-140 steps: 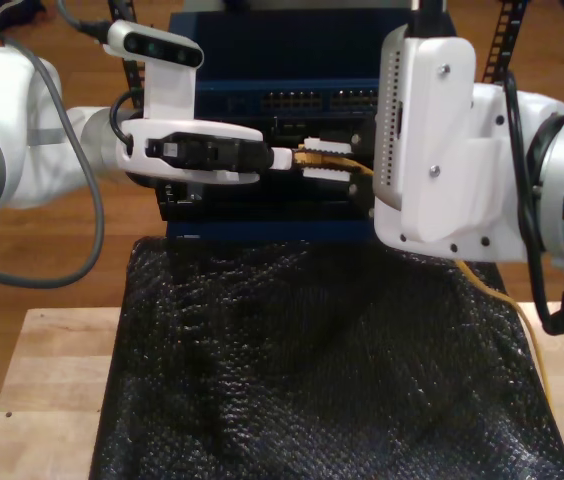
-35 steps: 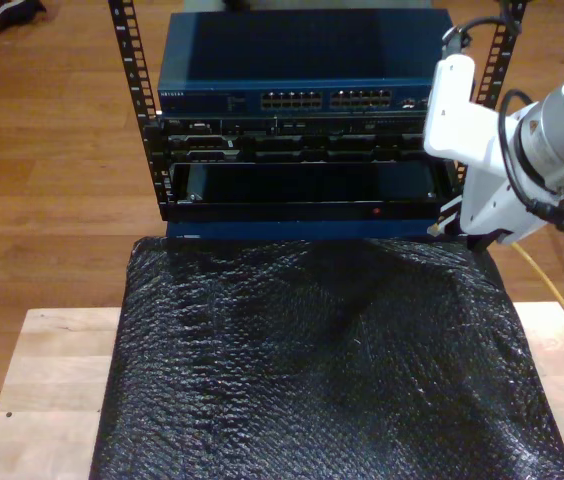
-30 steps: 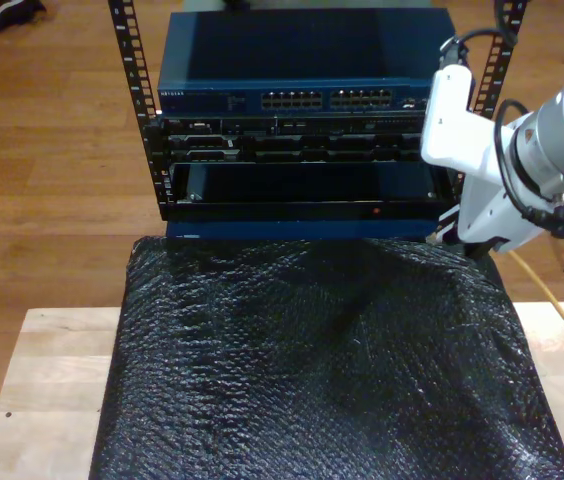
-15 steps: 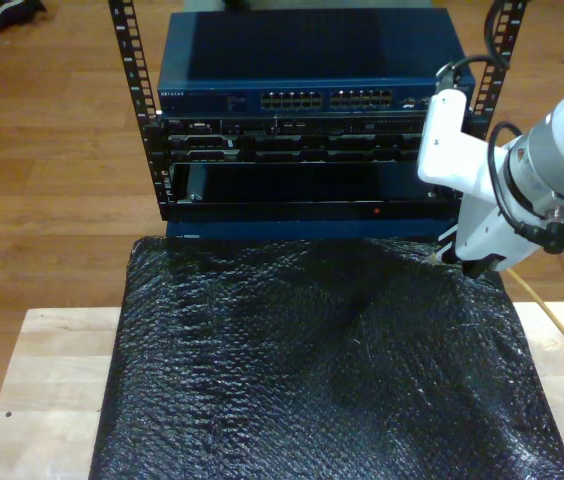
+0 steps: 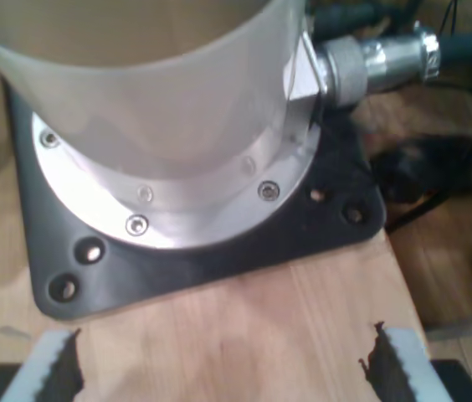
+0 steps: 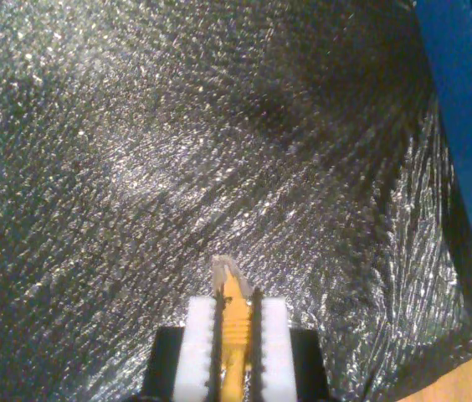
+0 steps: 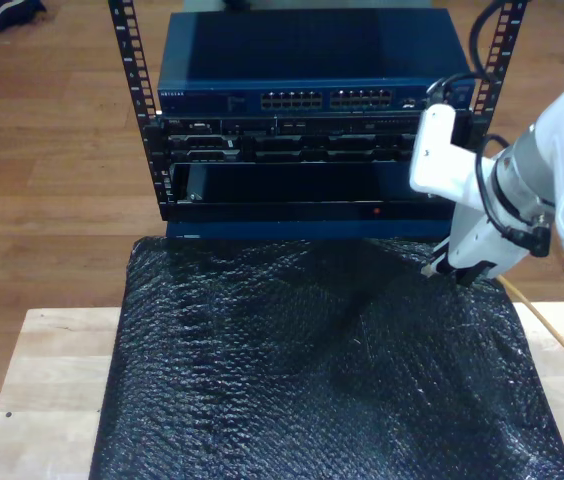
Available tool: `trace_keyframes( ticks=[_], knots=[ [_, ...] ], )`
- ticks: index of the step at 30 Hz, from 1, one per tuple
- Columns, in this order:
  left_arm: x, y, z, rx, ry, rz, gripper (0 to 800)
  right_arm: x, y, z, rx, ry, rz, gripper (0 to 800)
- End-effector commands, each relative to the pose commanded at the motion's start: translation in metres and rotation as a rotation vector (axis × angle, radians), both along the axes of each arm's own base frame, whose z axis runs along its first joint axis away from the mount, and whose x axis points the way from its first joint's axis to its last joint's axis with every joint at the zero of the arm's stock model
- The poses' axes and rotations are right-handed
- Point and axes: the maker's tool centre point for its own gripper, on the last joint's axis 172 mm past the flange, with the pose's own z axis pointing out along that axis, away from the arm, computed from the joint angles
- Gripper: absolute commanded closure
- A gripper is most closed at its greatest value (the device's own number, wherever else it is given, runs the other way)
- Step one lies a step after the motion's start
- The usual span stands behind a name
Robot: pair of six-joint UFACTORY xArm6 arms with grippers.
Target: Grab the cable and plug it in
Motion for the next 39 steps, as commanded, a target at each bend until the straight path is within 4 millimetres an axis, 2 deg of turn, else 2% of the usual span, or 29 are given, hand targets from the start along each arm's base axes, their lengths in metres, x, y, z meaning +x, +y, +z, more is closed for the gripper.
trace_keyframes(
  ticks=[3, 7, 9, 12, 13, 16, 18, 23, 29, 35, 39],
  knots=[
    [0.000, 0.000, 0.000, -0.006, -0.022, -0.023, 0, 0.007, 0.002, 0.001, 0.003, -0.027, -0.004, 800],
    [0.007, -0.002, -0.001, -0.016, -0.048, -0.013, 0, 0.022, 0.017, 0.011, 0.014, -0.113, 0.015, 800],
    [0.008, -0.003, -0.001, -0.018, -0.052, -0.014, 0, 0.037, 0.020, 0.008, 0.016, -0.149, 0.007, 800],
    [0.008, -0.004, -0.004, -0.011, -0.056, -0.013, 0, 0.072, 0.034, -0.005, 0.011, -0.179, 0.017, 800],
    [0.008, -0.003, -0.007, 0.001, -0.060, -0.010, 0, 0.080, 0.041, -0.018, 0.006, -0.159, 0.027, 800],
    [0.007, 0.003, -0.016, 0.045, -0.071, 0.035, 0, 0.098, 0.048, -0.054, -0.014, -0.100, 0.033, 800],
    [0.004, 0.008, -0.021, 0.075, -0.072, 0.058, 0, 0.099, 0.054, -0.061, -0.016, -0.088, 0.041, 800],
    [0.004, 0.010, -0.022, 0.082, -0.073, 0.062, 0, 0.087, 0.062, -0.081, -0.025, -0.076, 0.061, 800],
    [0.004, 0.010, -0.022, 0.082, -0.073, 0.062, 0, 0.108, 0.065, -0.061, -0.011, -0.186, 0.051, 800],
    [0.004, 0.010, -0.022, 0.082, -0.073, 0.064, 0, 0.117, 0.061, -0.059, -0.039, -0.300, 0.077, 800],
    [0.004, 0.010, -0.022, 0.082, -0.073, 0.062, 0, 0.113, 0.057, -0.068, -0.074, -0.349, 0.117, 800]
  ],
)
